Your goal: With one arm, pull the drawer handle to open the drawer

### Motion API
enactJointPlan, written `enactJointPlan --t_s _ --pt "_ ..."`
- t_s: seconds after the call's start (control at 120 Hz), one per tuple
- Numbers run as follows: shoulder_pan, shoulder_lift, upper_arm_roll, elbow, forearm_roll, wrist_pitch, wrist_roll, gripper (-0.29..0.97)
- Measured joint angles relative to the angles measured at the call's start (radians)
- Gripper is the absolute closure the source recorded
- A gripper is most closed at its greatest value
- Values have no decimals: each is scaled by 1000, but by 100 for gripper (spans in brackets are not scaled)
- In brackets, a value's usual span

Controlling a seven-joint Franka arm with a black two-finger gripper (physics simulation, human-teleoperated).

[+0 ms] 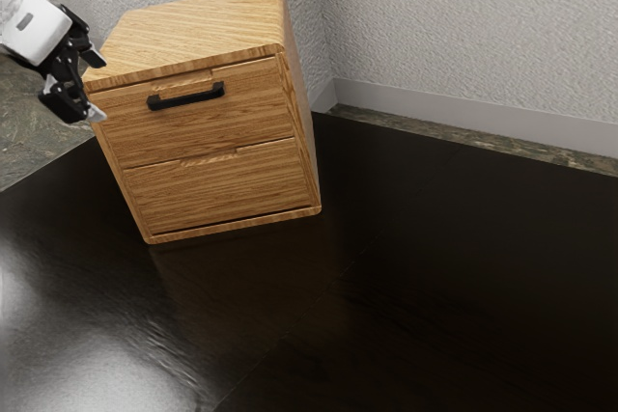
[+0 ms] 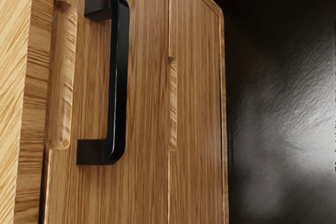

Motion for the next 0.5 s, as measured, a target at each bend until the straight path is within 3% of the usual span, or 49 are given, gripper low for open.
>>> enactJointPlan --t_s 0.5 --pt "-2 19 -3 -25 -10 34 43 0"
